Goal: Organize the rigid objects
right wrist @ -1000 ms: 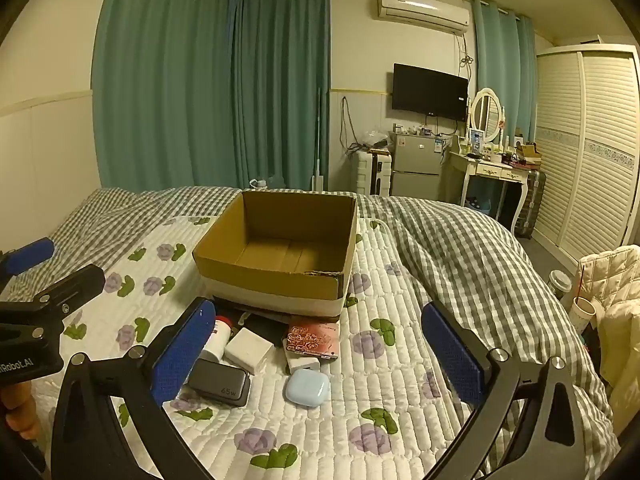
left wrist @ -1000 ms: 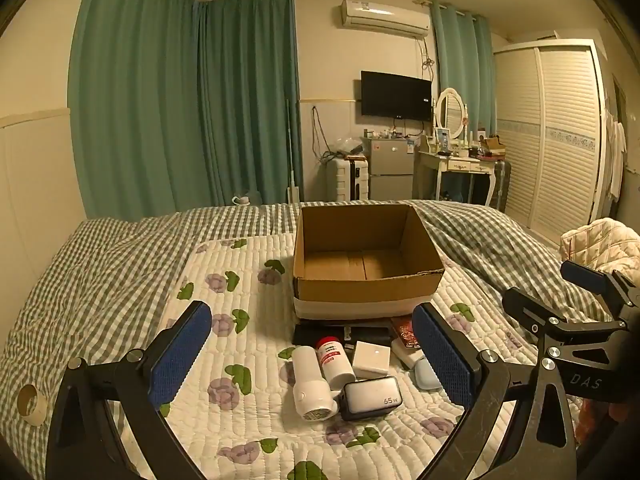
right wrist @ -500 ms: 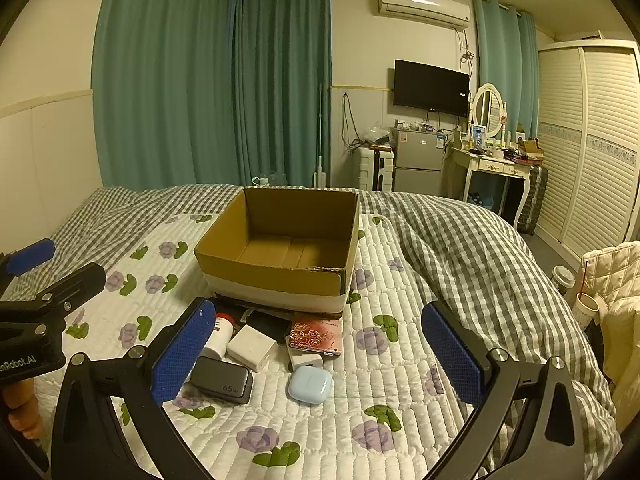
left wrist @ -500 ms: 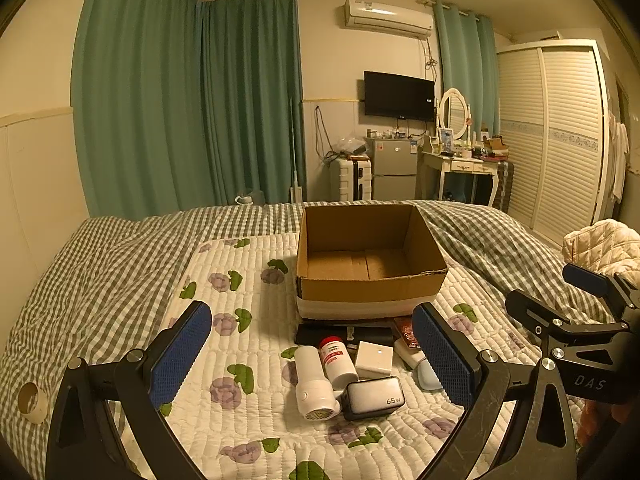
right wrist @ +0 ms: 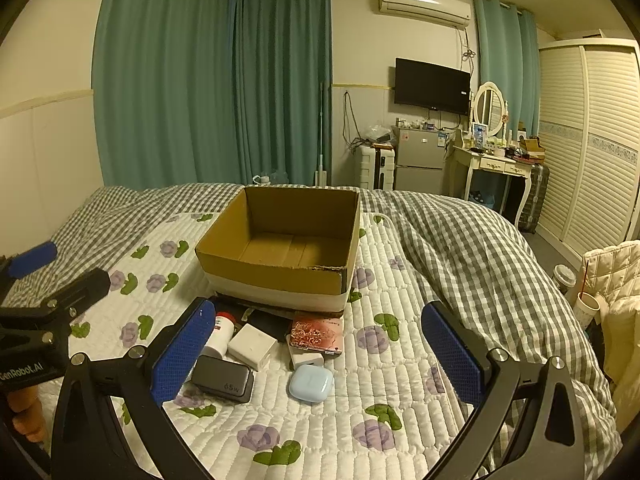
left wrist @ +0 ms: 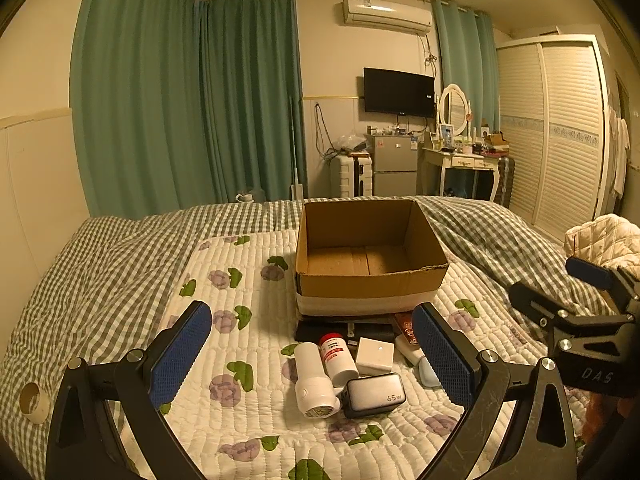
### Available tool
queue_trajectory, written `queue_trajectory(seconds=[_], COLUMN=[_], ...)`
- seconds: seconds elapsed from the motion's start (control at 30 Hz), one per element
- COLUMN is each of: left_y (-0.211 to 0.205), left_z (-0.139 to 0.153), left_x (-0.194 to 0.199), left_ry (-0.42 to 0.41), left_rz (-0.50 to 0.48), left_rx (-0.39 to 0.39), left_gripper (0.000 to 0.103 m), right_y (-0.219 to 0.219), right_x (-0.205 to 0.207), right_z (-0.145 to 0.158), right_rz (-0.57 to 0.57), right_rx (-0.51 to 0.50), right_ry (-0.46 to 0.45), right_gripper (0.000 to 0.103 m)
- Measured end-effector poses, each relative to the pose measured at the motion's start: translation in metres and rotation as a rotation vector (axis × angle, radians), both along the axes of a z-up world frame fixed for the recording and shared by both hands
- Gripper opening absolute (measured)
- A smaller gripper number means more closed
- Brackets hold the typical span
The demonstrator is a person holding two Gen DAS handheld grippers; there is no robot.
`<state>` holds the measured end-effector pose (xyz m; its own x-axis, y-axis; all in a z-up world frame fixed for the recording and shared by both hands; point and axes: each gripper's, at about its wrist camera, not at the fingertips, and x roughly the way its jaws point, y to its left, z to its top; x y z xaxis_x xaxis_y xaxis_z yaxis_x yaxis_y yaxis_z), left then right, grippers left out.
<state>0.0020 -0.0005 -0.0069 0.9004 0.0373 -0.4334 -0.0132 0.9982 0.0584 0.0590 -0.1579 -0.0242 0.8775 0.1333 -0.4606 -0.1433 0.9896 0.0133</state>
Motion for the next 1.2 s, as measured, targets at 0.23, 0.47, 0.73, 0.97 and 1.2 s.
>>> queue_trajectory(seconds=[0.23,0.47,0.73,0.97,1.2], left_y=[0.002,0.002,0.002,0.004,0.004], left_z=[-0.001,-0.002,-0.002,-0.002,-0.003], left_x=[0.001,0.002,0.002,0.001,0.002], left_ry=[0.0,-0.002,0.002,-0.001,0.002], left_rz=[0.005,0.014,0.013,0.014,0.013], left_rx=[-0.009,-0.002,-0.006,-0.016,-0.018], left_gripper=[0.102,0.102,0.102,0.102,0.102], right_y=[-0.001,0.002,0.002,0.0,0.0], right_x=[0.004,0.005,0.006,0.008,0.009], right_z=[-0.004,-0.007,-0.009,-0.011,-0.012], right_rz=[0.003,0.01,0.013,0.005,0.007], right_rx=[0.0,-0.012,-0.011,-0.007,-0.008], right_ry=[0.024,0.029,0.035,0.04,0.041], right_gripper=[0.103,0.103,0.103,0.103,0.103])
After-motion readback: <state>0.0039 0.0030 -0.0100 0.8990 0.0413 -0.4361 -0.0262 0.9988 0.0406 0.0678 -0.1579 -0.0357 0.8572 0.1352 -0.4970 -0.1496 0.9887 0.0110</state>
